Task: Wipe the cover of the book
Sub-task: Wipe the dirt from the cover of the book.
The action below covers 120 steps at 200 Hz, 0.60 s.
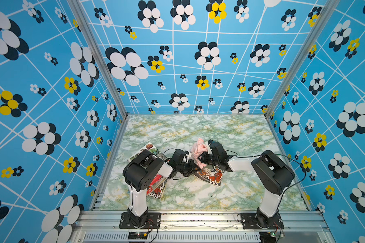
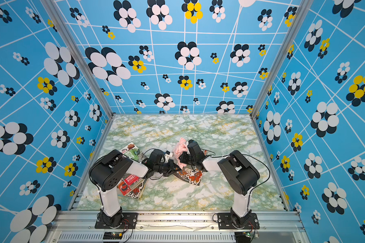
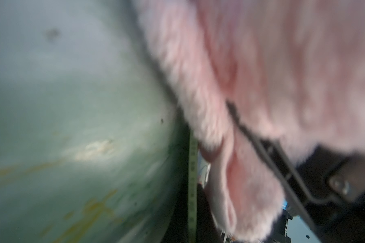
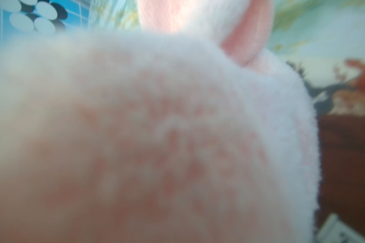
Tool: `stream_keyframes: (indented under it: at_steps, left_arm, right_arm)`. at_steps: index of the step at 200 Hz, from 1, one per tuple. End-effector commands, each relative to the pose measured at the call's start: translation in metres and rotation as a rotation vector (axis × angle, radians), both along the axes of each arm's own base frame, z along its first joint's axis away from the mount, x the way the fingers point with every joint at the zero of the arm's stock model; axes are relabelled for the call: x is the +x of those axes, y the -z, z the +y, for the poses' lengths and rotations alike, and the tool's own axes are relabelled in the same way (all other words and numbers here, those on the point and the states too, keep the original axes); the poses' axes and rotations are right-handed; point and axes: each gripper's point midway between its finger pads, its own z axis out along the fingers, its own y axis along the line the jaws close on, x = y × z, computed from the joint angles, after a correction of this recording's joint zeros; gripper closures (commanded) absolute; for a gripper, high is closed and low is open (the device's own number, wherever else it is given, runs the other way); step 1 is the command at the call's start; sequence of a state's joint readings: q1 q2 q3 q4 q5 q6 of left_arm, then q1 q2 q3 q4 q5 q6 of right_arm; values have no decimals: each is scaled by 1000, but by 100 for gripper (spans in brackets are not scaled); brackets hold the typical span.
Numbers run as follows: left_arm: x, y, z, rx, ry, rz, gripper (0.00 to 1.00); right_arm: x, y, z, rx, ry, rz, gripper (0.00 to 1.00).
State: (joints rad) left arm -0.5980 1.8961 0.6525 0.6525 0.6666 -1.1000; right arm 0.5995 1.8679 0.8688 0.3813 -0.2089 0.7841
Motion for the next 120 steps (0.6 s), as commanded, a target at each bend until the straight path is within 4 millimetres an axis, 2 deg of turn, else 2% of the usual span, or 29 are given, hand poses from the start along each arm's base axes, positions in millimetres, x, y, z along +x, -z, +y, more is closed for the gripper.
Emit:
stream_keyframes:
  at_steps: [1, 14, 26, 47, 53, 68, 88, 108, 120]
  left_arm:
    - [-14, 13, 10, 64, -8, 38, 100]
    - [-14, 13, 13, 71, -16, 37, 100]
    - [-12, 15, 16, 81, -30, 39, 100]
    - [-7, 16, 22, 83, -54, 48, 100]
    - [-2, 5, 22, 66, -62, 26, 100]
    - [5, -3, 25, 59, -71, 11, 100]
    - [10, -15, 27, 68, -66, -11, 100]
    - [14, -31, 28, 76, -50, -40, 100]
    - [16, -41, 29, 90, -40, -62, 100]
  right_arm:
    - [17, 37, -45, -131, 147, 72, 100]
    - [26, 33, -54, -134, 174, 67, 100]
    - [26, 28, -63, -136, 195, 56, 100]
    - [8, 21, -83, -157, 206, 42, 100]
    - [1, 21, -90, -171, 214, 42, 100]
    - [-23, 30, -114, -223, 239, 75, 100]
    - [-51, 49, -155, -261, 327, 151, 100]
    - [-67, 63, -196, -244, 454, 214, 100]
    - [-69, 69, -211, -189, 512, 245, 100]
